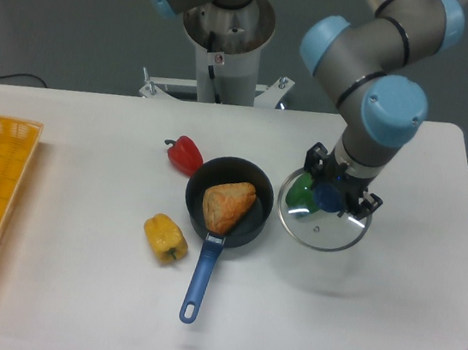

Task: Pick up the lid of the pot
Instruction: 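Lift the glass lid by its knob and carry it toward the pan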

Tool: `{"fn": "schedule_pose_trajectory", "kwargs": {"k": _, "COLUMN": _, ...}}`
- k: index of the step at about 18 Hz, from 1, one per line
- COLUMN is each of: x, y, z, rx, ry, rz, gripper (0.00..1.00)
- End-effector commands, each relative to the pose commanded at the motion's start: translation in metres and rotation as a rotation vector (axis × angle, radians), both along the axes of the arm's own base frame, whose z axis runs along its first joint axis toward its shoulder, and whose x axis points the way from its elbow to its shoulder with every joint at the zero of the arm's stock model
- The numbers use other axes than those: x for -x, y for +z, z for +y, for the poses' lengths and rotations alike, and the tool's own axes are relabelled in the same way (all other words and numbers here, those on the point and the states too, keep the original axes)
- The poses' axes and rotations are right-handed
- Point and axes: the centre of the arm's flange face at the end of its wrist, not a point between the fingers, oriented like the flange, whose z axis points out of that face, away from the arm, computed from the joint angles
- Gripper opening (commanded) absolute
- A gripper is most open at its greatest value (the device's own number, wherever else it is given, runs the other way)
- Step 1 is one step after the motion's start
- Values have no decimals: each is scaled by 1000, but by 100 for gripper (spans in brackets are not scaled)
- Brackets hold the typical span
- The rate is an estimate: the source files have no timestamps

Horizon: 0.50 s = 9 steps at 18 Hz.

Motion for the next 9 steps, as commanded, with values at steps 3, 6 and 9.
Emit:
{"fn": "schedule_pose_trajectory", "kwargs": {"k": 3, "x": -2, "y": 3, "z": 2, "rx": -5, "ry": -4, "rz": 6, "gripper": 44}}
{"fn": "schedule_pose_trajectory", "kwargs": {"k": 6, "x": -2, "y": 3, "z": 1, "rx": -5, "ry": -3, "rz": 6, "gripper": 44}}
{"fn": "schedule_pose_trajectory", "kwargs": {"k": 9, "x": 0, "y": 2, "z": -2, "rx": -4, "ry": 2, "rz": 3, "gripper": 44}}
